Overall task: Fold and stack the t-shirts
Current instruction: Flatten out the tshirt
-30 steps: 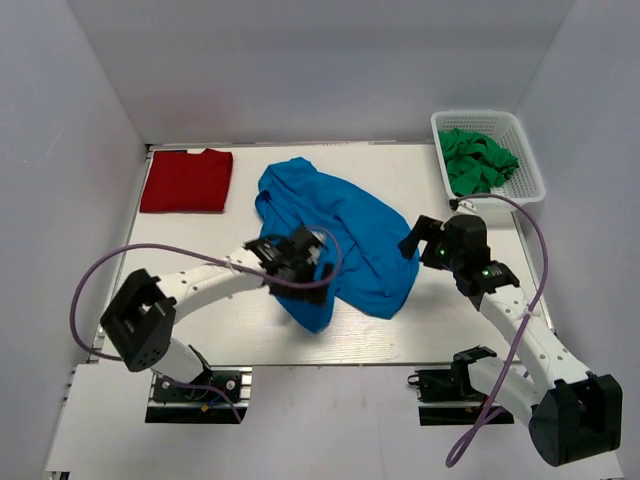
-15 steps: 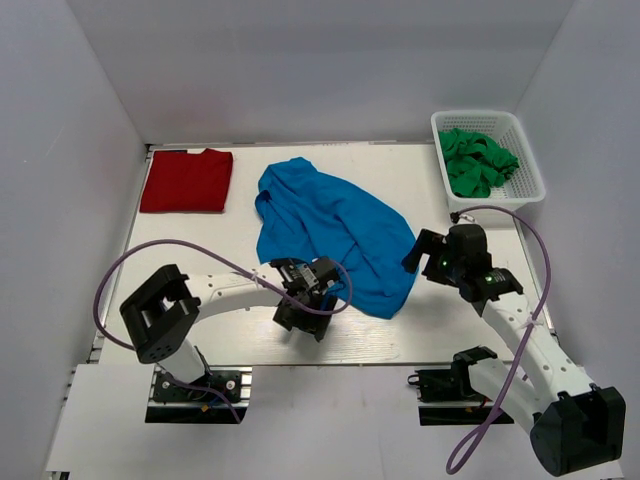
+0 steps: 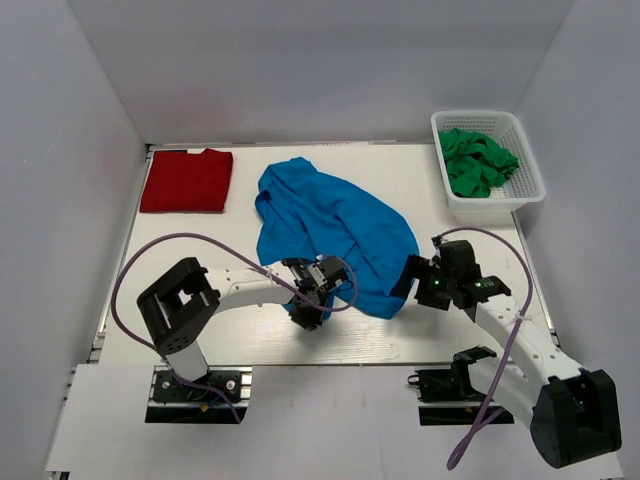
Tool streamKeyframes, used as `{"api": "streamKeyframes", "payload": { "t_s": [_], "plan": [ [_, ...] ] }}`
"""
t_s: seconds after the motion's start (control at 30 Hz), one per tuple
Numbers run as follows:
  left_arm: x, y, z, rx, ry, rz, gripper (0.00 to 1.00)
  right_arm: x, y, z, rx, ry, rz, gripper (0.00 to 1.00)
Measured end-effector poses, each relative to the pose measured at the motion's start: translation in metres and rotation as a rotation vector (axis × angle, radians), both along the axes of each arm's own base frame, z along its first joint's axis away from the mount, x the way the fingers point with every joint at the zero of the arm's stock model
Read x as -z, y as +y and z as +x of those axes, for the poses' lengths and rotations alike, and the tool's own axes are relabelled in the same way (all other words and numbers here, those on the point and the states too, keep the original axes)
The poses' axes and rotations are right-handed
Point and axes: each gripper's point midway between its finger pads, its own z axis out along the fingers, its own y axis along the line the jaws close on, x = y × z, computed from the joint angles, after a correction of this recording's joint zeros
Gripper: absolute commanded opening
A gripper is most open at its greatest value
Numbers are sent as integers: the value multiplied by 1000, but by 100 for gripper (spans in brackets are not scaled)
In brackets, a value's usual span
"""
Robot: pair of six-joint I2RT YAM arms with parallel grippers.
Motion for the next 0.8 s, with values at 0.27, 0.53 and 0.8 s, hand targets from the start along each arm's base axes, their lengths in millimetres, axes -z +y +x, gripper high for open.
{"api": "streamKeyframes", "payload": {
  "t_s": [0.27,0.53,0.8],
  "plan": [
    [-4,0,16,-51,-65,-4,0,21,18,-17,-97,74,33,69],
    [-26,0,28,-106,-150,-46,0,35,26,-18,-114,108,40,58],
    [-28,7,32,-134,-175,-19,0,36,28,-11,-113,84,36,0]
  ]
}}
